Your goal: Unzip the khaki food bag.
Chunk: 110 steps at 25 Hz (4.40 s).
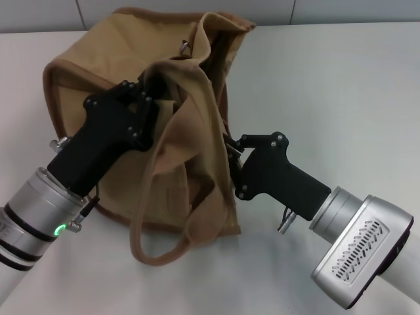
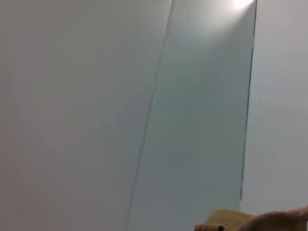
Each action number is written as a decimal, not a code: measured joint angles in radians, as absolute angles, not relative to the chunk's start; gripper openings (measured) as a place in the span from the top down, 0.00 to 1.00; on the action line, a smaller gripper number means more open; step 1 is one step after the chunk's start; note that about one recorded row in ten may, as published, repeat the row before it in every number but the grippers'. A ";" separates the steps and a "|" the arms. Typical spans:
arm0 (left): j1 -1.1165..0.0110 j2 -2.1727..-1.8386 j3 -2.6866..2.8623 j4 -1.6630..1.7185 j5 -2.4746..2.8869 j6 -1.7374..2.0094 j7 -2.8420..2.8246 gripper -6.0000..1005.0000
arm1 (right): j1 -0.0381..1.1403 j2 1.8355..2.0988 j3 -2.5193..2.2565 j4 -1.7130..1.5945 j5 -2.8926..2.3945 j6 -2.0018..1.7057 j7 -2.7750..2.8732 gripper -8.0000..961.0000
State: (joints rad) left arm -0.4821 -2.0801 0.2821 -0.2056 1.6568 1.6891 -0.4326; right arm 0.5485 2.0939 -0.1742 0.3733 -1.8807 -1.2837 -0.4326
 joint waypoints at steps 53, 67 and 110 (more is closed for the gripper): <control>-0.361 -2.078 0.095 -0.141 1.662 1.782 -0.538 0.86 | 0.593 2.094 -0.052 0.302 -1.882 -1.129 -0.423 0.40; -0.351 -2.079 0.114 -0.143 1.663 1.786 -0.538 0.86 | 0.595 2.094 -0.047 0.308 -1.911 -1.129 -0.427 0.87; -0.271 -2.042 0.437 0.277 1.705 1.967 -0.840 0.23 | 0.488 2.062 -0.063 -0.319 -2.039 -1.949 1.038 0.27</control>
